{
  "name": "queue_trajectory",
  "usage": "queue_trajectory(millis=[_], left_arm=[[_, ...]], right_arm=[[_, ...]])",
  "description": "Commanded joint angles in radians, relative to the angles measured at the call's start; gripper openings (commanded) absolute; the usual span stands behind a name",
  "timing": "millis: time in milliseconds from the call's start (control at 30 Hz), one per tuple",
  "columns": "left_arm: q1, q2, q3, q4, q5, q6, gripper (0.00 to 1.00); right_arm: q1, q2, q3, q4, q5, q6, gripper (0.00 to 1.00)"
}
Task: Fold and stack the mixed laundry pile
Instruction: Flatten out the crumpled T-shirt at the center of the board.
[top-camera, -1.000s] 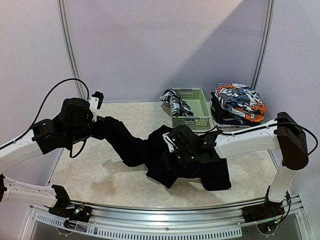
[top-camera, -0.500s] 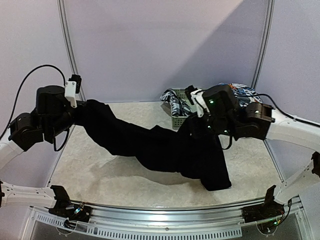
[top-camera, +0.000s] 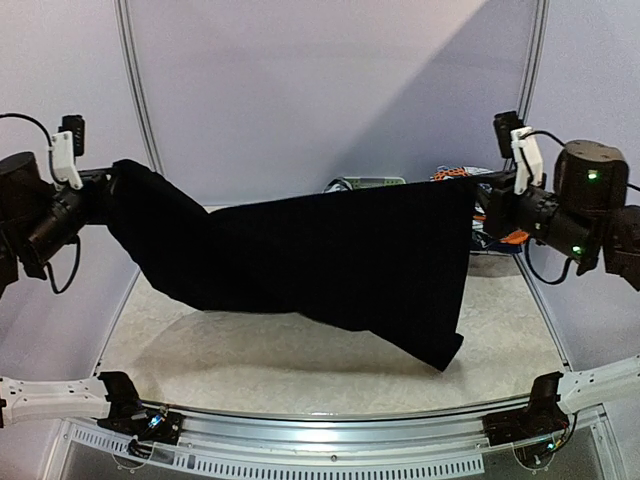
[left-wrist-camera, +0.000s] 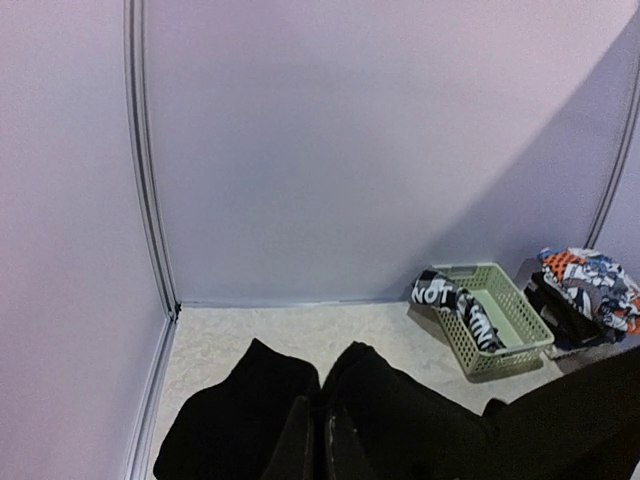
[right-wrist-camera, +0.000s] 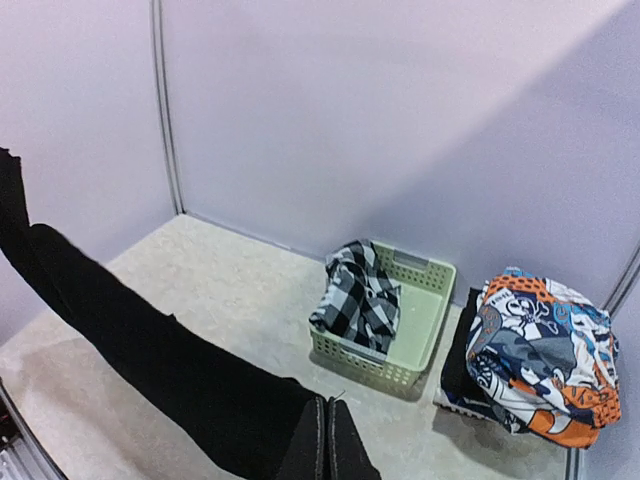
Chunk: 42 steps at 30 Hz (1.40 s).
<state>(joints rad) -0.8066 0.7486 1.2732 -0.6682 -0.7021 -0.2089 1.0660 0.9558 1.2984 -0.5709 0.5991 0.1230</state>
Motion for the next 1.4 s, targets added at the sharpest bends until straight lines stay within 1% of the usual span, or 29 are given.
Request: queue_trajectory(millis=[0, 133, 200, 367, 400, 567, 633, 767, 967, 1033, 1167, 1200, 1267, 1300, 1367], left_arm=[[0.006, -0.013, 0.101, 0.026, -0.011, 0.060, 0.00], [0.006, -0.003, 0.201, 0.061, 0.054, 0.114, 0.00], [0.006, 0.012, 0.277, 0.073, 0.101, 0.140, 0.00], [0.006, 0.089, 0.490, 0.033, 0.247, 0.207, 0.00], [0.006, 0.102, 0.526, 0.022, 0.269, 0.240, 0.00], [0.006, 0.127, 0.642, 0.033, 0.323, 0.334, 0.00], [0.006, 0.144, 0.696, 0.030, 0.355, 0.356, 0.00], [0.006, 0.204, 0.863, -0.023, 0.390, 0.379, 0.00], [0.006, 0.300, 1.088, -0.069, 0.436, 0.420, 0.00], [0.006, 0.317, 1.114, -0.054, 0.440, 0.433, 0.00], [0.006, 0.329, 1.114, -0.030, 0.444, 0.460, 0.00], [0.006, 0.332, 1.102, -0.033, 0.431, 0.462, 0.00], [0.006, 0.335, 1.050, -0.052, 0.363, 0.471, 0.00], [0.006, 0.337, 1.009, -0.065, 0.303, 0.473, 0.00], [0.006, 0.347, 0.901, -0.086, 0.160, 0.481, 0.00]], right_arm=[[0.004, -0.059, 0.070, 0.058, -0.117, -0.138, 0.00], [0.004, -0.029, 0.204, 0.017, -0.215, -0.229, 0.00], [0.005, 0.004, 0.290, -0.022, -0.247, -0.255, 0.00], [0.004, 0.089, 0.499, -0.101, -0.298, -0.286, 0.00], [0.004, 0.099, 0.530, -0.109, -0.315, -0.290, 0.00], [0.004, 0.121, 0.681, -0.162, -0.410, -0.308, 0.00], [0.004, 0.144, 0.753, -0.195, -0.430, -0.299, 0.00], [0.004, 0.190, 0.888, -0.255, -0.468, -0.249, 0.00], [0.003, 0.228, 1.021, -0.251, -0.507, -0.198, 0.00], [0.004, 0.242, 1.053, -0.240, -0.495, -0.195, 0.00], [0.004, 0.264, 1.049, -0.236, -0.426, -0.181, 0.00], [0.004, 0.266, 1.033, -0.243, -0.350, -0.167, 0.00], [0.004, 0.272, 0.982, -0.262, -0.183, -0.123, 0.00], [0.003, 0.270, 0.930, -0.265, -0.098, -0.090, 0.00], [0.003, 0.257, 0.755, -0.252, 0.071, -0.045, 0.00]])
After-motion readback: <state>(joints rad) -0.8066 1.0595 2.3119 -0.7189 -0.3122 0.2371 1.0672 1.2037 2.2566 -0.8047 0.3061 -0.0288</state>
